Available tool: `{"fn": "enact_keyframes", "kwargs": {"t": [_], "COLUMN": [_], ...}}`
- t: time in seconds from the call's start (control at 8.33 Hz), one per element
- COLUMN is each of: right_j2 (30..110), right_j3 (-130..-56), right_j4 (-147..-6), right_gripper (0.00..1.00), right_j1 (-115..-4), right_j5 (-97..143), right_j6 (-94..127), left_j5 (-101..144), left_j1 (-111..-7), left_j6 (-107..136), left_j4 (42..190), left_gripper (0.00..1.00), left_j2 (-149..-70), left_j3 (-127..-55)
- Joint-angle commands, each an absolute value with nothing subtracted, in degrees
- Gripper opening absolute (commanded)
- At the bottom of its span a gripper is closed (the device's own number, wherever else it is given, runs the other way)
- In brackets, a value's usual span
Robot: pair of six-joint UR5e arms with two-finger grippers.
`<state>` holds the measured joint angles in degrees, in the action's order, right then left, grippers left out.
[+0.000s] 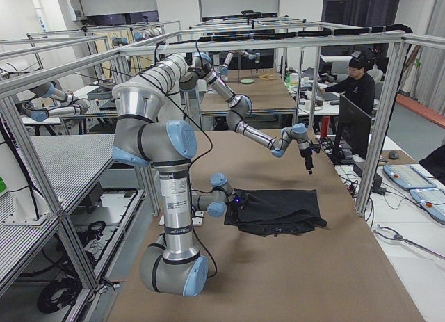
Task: Fold clothes
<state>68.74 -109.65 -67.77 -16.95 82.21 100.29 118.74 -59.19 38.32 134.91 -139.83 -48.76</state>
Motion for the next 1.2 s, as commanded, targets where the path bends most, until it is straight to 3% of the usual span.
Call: {"fn": "enact_keyframes", "kwargs": {"t": [0.0,0.24,0.36,0.6,1.08], "right_j2": [67.24,63.75,61.63,59.69,58.97], "right_j3": [-109.25,-104.19,-101.19,-95.48,-93.61], "right_j4": [-66.45,-65.66,-64.96,-62.23,-61.17], "right_gripper": [0.74,0.75,0.88,0.91,0.73], "right_j1": [-18.10,-20.90,-21.35,-23.98,-24.35], "right_j5": [82.09,82.87,83.14,86.91,87.19], "right_j6": [100.19,96.01,91.63,89.14,89.12], "left_j5": [118.74,118.74,118.74,118.74,118.65], "left_j1": [-59.15,-59.15,-59.15,-59.15,-59.15], "left_j6": [38.32,38.32,38.32,38.32,38.58], "left_j4": [134.91,134.91,134.91,135.00,134.91], "left_gripper": [1.00,1.00,1.00,1.00,1.00], "left_j2": [-139.75,-139.75,-139.75,-139.57,-139.57], "left_j3": [-48.78,-48.69,-48.78,-48.78,-48.69]}}
